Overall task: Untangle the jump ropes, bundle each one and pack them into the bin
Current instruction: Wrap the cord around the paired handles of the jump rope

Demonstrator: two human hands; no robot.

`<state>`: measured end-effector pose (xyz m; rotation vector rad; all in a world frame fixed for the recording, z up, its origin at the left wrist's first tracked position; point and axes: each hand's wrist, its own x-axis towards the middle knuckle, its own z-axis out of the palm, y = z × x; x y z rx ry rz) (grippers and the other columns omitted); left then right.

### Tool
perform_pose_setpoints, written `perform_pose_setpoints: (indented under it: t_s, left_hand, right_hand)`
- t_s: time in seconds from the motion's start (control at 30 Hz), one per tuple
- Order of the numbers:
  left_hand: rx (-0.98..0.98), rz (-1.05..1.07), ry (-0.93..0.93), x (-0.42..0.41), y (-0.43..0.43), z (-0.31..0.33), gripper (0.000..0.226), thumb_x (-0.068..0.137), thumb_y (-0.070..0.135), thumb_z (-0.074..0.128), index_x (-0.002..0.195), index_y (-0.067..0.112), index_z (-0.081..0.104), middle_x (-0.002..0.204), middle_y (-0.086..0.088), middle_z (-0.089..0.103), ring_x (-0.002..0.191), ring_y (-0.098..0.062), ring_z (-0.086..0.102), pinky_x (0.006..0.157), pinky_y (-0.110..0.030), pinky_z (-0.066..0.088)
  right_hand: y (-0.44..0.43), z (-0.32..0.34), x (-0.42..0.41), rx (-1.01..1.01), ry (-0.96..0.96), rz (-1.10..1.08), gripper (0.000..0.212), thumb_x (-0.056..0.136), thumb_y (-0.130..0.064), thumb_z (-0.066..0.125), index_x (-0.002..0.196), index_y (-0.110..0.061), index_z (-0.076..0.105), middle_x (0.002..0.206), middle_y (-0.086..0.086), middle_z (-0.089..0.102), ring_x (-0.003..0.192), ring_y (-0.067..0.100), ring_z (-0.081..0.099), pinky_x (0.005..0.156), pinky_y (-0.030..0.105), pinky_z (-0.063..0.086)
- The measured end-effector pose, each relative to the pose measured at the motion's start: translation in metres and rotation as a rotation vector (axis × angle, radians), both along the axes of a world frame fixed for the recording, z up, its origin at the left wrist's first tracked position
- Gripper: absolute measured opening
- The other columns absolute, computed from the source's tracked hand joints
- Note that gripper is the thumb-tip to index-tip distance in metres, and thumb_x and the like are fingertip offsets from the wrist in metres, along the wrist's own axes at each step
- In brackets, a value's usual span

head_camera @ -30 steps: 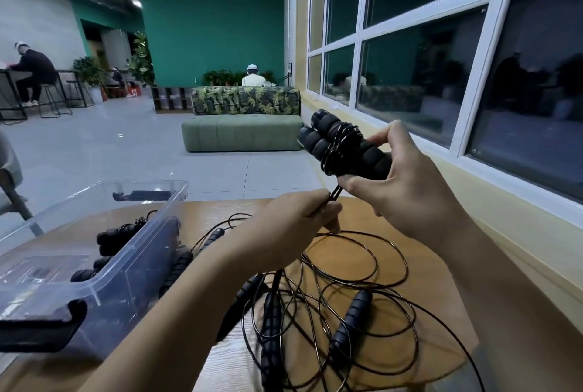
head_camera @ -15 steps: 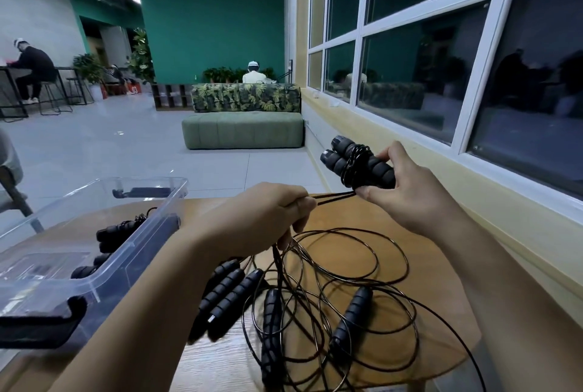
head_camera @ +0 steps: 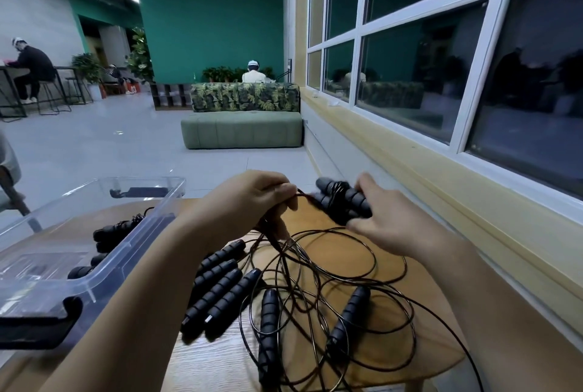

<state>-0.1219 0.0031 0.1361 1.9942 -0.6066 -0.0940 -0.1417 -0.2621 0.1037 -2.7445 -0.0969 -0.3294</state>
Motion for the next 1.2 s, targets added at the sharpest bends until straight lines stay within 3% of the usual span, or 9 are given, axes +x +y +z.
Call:
perform_pose_setpoints:
  t_s: [0.1,0.27,0.43,0.5,0.6,0.7,0.83,1.03,1.2]
  left_hand:
    - [-0.122,0.012,0.071,0.008,0.003,-0.005,0.031,0.110,0.021,0.055,0.090,0.003,0.070,0.070,-0.006,0.050,0.049,-0.016,0.051,0.044,-0.021,0.040]
    - [-0.079,-0.037,0.048,0.015,0.013,-0.009,0.033,0.099,0.036,0.070,0.087,0.006,0.077,0.057,0.001,0.039,0.047,-0.012,0.032,0.044,-0.022,0.024]
    - [0.032,-0.171,0.015,0.017,0.020,-0.013,0.031,0.091,0.041,0.078,0.091,0.010,0.081,0.058,0.001,0.040,0.055,-0.013,0.028,0.050,-0.028,0.019]
    - [-0.062,-0.229,0.030,0.021,0.022,-0.017,0.027,0.093,0.035,0.079,0.089,0.008,0.080,0.060,0.001,0.039,0.057,-0.013,0.028,0.052,-0.027,0.019]
    - [-0.246,-0.258,0.023,0.023,0.016,-0.024,0.014,0.090,0.023,0.080,0.078,0.017,0.078,0.063,-0.001,0.053,0.057,-0.012,0.045,0.056,-0.025,0.034]
    - [-0.306,-0.178,-0.053,0.025,0.003,-0.031,0.030,0.089,0.026,0.076,0.060,0.033,0.072,0.056,0.006,0.043,0.052,-0.008,0.036,0.051,-0.021,0.032]
    - [-0.321,-0.214,-0.036,0.018,-0.013,-0.037,0.043,0.109,0.040,0.049,0.089,0.016,0.078,0.065,-0.004,0.037,0.060,-0.018,0.033,0.056,-0.026,0.030]
    - [-0.149,-0.083,-0.101,0.015,-0.042,-0.055,0.027,0.113,0.033,0.047,0.108,0.023,0.072,0.067,0.000,0.041,0.059,-0.021,0.040,0.057,-0.040,0.036]
    - [-0.165,0.031,-0.221,0.013,-0.051,-0.058,0.022,0.109,0.047,0.050,0.131,0.045,0.052,0.067,-0.004,0.054,0.059,-0.015,0.041,0.060,-0.040,0.035]
  right_hand:
    - [0.015,0.005,-0.014,-0.084,0.138,0.100,0.051,0.091,-0.041,0.080,0.119,-0.040,0.037,0.109,-0.004,0.066,0.089,0.015,0.066,0.073,0.036,0.057]
    - [0.025,0.025,-0.040,-0.137,0.423,0.328,0.049,0.085,-0.047,0.087,0.112,-0.040,0.047,0.096,-0.007,0.069,0.083,0.009,0.066,0.071,0.035,0.057]
    - [0.005,0.039,-0.051,0.336,0.793,0.652,0.043,0.092,-0.012,0.085,0.122,-0.021,0.056,0.089,-0.003,0.070,0.071,0.007,0.066,0.057,0.023,0.050]
    - [-0.002,0.038,-0.048,0.601,0.861,0.832,0.042,0.092,-0.002,0.080,0.122,-0.012,0.052,0.087,0.020,0.060,0.058,0.012,0.058,0.046,0.020,0.041]
    - [-0.006,0.032,-0.038,0.961,0.766,1.050,0.052,0.090,-0.010,0.085,0.127,-0.008,0.048,0.091,0.039,0.046,0.047,0.022,0.039,0.040,0.023,0.031]
    - [-0.001,0.034,-0.035,1.219,0.603,1.093,0.068,0.091,-0.012,0.085,0.136,0.007,0.037,0.088,0.033,0.053,0.047,0.015,0.052,0.042,0.019,0.040]
    - [0.004,0.038,-0.035,1.401,0.382,0.981,0.076,0.089,-0.022,0.087,0.147,-0.011,0.039,0.090,0.018,0.061,0.048,0.008,0.051,0.046,0.017,0.044]
    - [0.018,0.036,-0.032,1.272,0.088,0.532,0.049,0.096,-0.018,0.075,0.135,-0.006,0.050,0.095,0.022,0.069,0.064,0.022,0.055,0.053,0.026,0.047]
    - [0.024,0.036,-0.033,1.256,0.061,0.443,0.048,0.089,-0.019,0.076,0.130,-0.008,0.053,0.106,0.022,0.061,0.068,0.023,0.057,0.046,0.024,0.044]
